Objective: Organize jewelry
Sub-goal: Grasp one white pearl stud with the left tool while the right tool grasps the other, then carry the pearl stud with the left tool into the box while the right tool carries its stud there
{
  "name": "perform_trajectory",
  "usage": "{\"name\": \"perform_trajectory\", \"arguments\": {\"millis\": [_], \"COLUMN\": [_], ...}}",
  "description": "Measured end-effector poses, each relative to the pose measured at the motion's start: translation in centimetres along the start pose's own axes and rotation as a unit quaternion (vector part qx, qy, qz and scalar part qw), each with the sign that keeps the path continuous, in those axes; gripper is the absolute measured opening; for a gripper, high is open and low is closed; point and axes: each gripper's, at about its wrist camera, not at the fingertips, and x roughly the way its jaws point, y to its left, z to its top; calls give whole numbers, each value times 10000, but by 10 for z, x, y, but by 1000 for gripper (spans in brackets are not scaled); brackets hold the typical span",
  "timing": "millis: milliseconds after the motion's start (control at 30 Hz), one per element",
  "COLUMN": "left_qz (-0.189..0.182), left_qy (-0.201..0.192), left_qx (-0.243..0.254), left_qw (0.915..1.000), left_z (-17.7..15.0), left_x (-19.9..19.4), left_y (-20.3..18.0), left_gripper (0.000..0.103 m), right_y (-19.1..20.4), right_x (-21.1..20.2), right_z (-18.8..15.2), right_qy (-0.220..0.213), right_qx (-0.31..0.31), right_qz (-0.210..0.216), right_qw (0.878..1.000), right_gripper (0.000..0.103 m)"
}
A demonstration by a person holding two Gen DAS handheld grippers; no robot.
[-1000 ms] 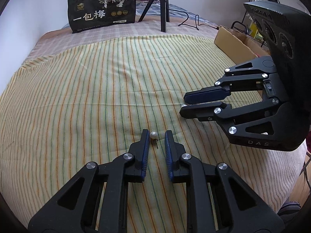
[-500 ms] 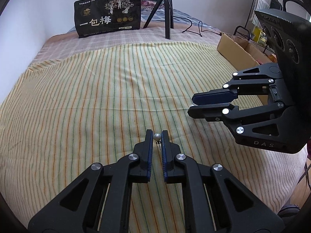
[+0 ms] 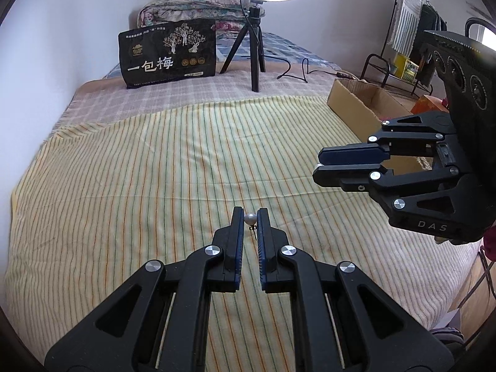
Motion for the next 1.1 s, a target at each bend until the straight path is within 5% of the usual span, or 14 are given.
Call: {"name": "perform_trajectory", "arguments": {"millis": [567, 1100], "left_qz": [-404, -802], "left_qy": [-454, -652], "left_qx": [429, 1014], "left_qw": [9972, 9895], "left_z": [35, 68], "left_x": [-39, -40], "left_y": [-64, -146], "left_gripper": [6, 6], "right_y": [-31, -80], "right_x": [-96, -154], "right_z": [-17, -52], "right_qy": [-582, -656], "right_qx": [447, 831], "right_qz": [-640, -1366], "right_qw": [9952, 9849], "right_gripper": [14, 14]}}
